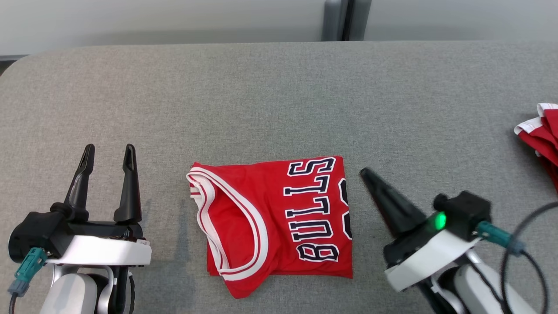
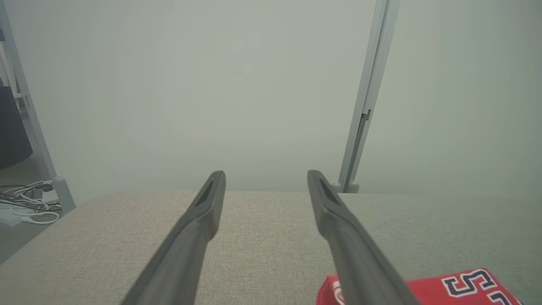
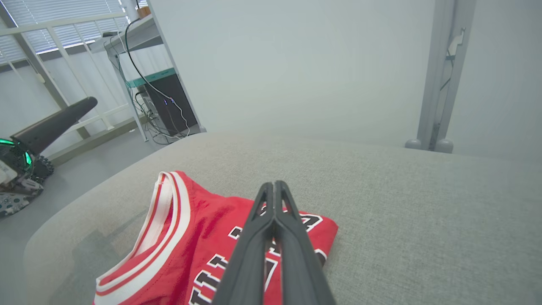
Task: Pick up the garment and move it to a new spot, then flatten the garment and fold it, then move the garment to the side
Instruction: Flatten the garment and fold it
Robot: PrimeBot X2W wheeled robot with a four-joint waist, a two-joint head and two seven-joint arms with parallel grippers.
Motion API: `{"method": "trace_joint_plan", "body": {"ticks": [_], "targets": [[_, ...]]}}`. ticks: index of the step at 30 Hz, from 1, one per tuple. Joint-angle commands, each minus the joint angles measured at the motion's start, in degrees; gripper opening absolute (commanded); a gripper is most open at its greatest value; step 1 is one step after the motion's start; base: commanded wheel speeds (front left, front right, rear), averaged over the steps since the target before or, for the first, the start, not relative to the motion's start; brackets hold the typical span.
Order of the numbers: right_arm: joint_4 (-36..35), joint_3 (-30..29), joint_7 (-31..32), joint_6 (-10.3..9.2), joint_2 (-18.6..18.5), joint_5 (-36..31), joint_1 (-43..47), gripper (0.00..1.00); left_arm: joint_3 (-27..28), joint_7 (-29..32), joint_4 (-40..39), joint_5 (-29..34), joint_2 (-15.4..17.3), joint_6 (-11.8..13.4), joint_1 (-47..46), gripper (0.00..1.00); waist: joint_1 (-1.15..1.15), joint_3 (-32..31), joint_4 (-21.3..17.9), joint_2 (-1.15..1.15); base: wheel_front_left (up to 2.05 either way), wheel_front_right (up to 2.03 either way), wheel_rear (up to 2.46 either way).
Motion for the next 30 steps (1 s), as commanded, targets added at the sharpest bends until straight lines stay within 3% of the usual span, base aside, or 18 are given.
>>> {"method": "trace_joint_plan", "body": {"ticks": [1,6,7,8,9,10,11,19,30], "targets": [[-1.47,-4.46,-0.68,0.12,0.83,-1.65,1.44,0.0,0.03,0.3,-0.29,0.24,0.46,0.14,0.58,1.0,0.0,-0.56,-0.43,0.0,0.0,0.0,0.0],[-4.14,-16.7,-1.26,0.12,3.82,-4.76,4.35,0.0,-0.3,0.78,-0.91,0.17,0.86,0.27,0.99,1.0,0.0,-1.14,-0.78,0.0,0.0,0.0,0.0],[-4.46,-18.91,-1.3,0.12,4.45,-5.35,4.76,0.28,-0.36,0.87,-1.05,0.11,0.94,0.28,0.94,1.0,0.0,-1.18,-0.84,0.0,0.0,0.0,0.0],[-4.6,-20.99,-1.1,0.12,5.06,-5.87,5.24,0.48,-0.36,0.84,-1.22,0.06,1.04,0.29,0.93,1.0,0.0,-1.19,-0.9,0.0,0.0,0.0,0.0],[-4.6,-20.99,-1.1,0.12,5.06,-5.87,5.24,0.48,-0.36,0.84,-1.22,0.06,1.04,0.29,0.93,1.0,0.0,-1.19,-0.9,0.0,0.0,0.0,0.0],[-4.88,-22.74,-1.01,0.12,5.56,-6.55,5.7,0.96,-0.38,0.85,-1.39,0.01,1.14,0.31,1.06,1.0,0.0,-1.19,-0.96,0.0,0.0,0.0,0.0],[-5.17,-24.13,-1.05,0.12,5.93,-7.11,5.93,1.0,-0.41,0.93,-1.4,-0.02,1.21,0.34,1.2,1.0,0.0,-1.21,-1.02,0.0,0.0,0.0,0.0],[-6.96,-30.78,-0.42,0.12,7.73,-9.76,8.04,1.0,-0.44,1.09,-1.44,-0.6,1.61,0.13,2.45,1.0,0.0,-2.21,-1.53,0.0,0.0,0.0,0.0],[-8.88,-32.02,2.18,0.12,8.14,-12.07,11.59,1.0,-0.74,1.56,-1.15,0.12,3.02,1.0,4.81,1.0,0.0,-4.88,-2.23,0.0,0.0,0.0,0.0]]}}
